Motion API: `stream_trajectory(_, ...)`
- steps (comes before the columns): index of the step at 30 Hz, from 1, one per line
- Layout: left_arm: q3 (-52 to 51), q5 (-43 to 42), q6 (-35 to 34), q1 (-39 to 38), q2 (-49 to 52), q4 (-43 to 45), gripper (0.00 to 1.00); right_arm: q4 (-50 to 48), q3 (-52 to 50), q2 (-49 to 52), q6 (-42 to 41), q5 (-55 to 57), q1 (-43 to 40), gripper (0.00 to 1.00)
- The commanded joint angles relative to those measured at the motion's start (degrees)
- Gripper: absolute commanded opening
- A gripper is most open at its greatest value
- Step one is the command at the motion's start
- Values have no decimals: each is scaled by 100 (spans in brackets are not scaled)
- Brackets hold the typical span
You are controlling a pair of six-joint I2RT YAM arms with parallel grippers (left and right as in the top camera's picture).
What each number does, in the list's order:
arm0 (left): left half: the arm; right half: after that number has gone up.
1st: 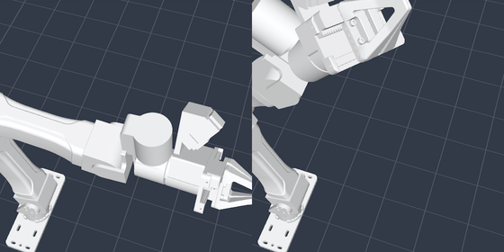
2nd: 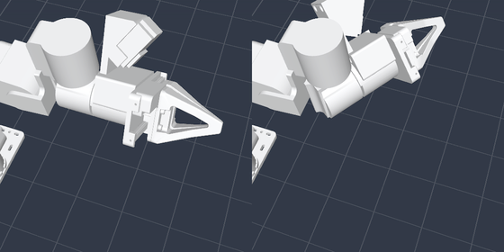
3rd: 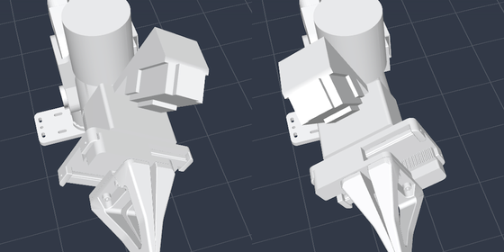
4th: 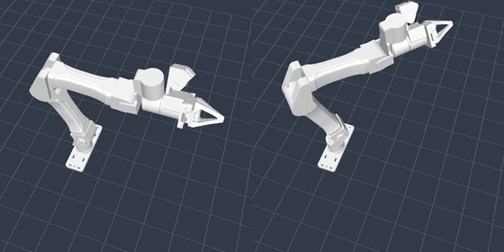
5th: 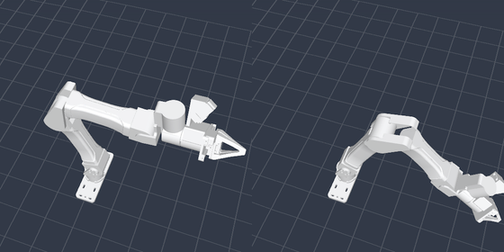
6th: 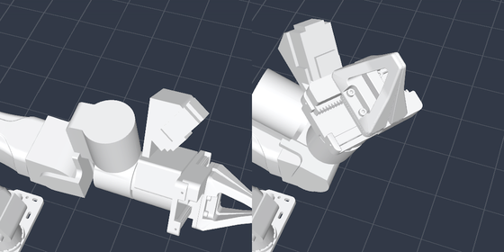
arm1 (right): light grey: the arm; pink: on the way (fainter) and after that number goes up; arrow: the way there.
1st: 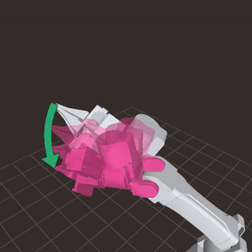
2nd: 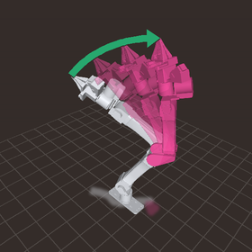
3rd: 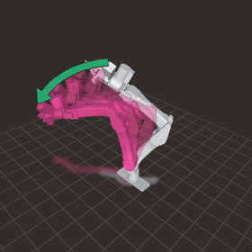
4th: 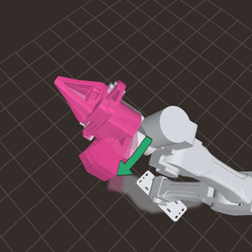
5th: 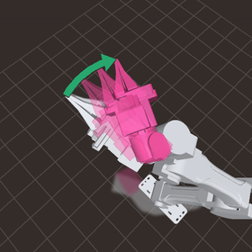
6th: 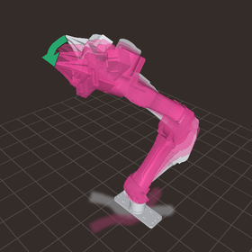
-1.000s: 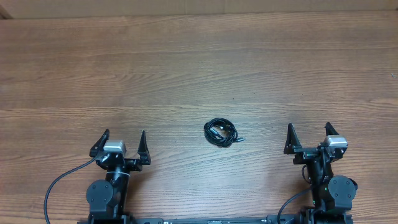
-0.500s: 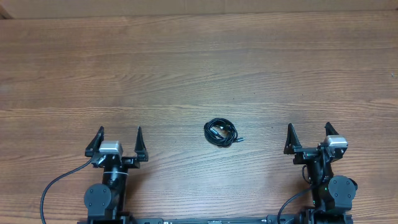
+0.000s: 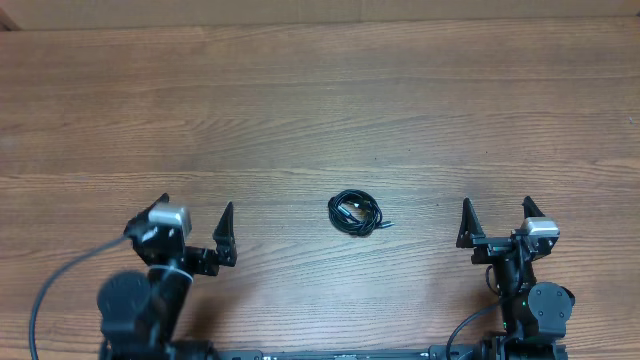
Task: Untangle cables
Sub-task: 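Reach the left gripper to the black cable bundle and grasp it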
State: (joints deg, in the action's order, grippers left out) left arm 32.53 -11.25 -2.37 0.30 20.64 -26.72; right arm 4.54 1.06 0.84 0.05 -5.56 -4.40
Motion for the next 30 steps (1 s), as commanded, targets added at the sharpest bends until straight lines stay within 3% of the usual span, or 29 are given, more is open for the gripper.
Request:
stream_trajectory(1,765,-535,334,-33,826,-330,100,-22,-61,-68,44,39,26,100)
stream_trajectory(9,2564,-1172,415,-68,3126,-1753,100,-22,-61,-68,44,39,26,100)
stream_trajectory(15,3567,-1104,704,-715,4629,-2736,100,-22,-61,-68,44,39,26,100)
stream_trajectory(28,3755,-1436,601,-2031,6830,-1858,100,-22,-61,-68,44,39,26,100)
stream_trajectory(30,3755,-1386,756,-2168,7093,-1659,85,-22,-61,-68,44,39,26,100)
